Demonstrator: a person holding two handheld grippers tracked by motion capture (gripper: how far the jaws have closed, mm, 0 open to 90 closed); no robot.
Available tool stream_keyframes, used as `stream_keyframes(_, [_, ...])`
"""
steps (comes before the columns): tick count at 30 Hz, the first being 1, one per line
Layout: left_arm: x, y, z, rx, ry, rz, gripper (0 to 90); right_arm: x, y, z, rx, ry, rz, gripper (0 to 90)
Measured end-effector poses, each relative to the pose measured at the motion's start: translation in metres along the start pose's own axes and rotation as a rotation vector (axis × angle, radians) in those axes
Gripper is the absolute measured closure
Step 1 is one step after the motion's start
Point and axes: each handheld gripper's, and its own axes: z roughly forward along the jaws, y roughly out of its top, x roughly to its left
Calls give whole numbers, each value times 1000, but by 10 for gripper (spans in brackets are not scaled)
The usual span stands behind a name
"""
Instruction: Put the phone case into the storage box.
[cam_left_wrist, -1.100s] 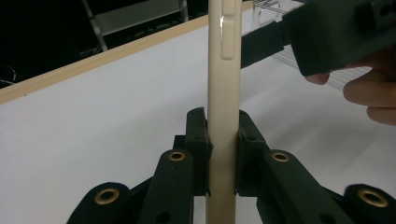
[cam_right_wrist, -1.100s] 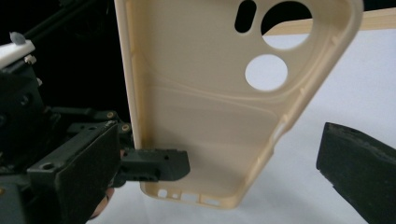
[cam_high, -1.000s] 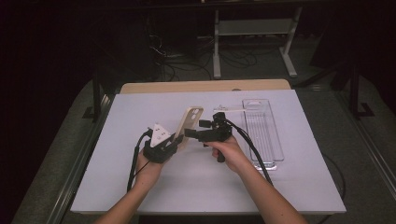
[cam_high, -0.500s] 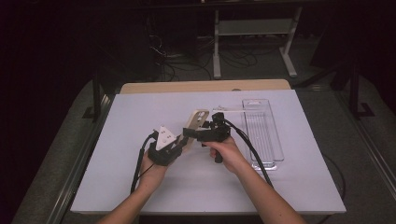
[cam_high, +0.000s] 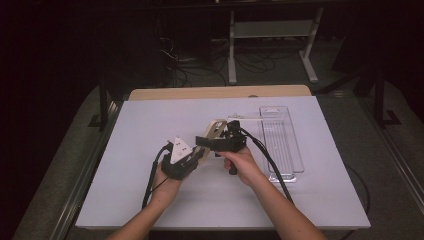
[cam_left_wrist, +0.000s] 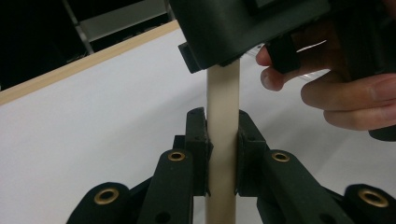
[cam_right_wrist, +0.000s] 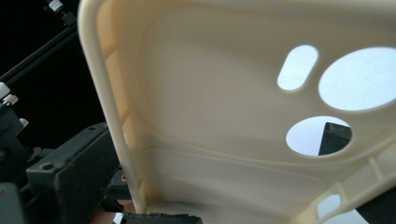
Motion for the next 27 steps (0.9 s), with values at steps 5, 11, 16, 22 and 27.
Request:
stream_keyframes(5, [1, 0, 0, 2, 1, 9, 787, -2, -1, 0, -4, 5, -8, 0])
stream_keyframes(11, [0, 0, 0, -4, 1, 13, 787, -1, 0, -1, -6, -8, -16, 40])
stream_keyframes(16, [-1, 0, 0, 0, -2, 14, 787, -3, -1, -2, -14, -12, -10, 62])
stream_keyframes(22, [-2, -1, 1, 0, -3, 8, 785, -3, -1, -3, -18, -11, 2, 85])
stream_keyframes(27, [-2, -1, 2, 3, -20, 10, 740, -3, -1, -3, -15, -13, 9, 94])
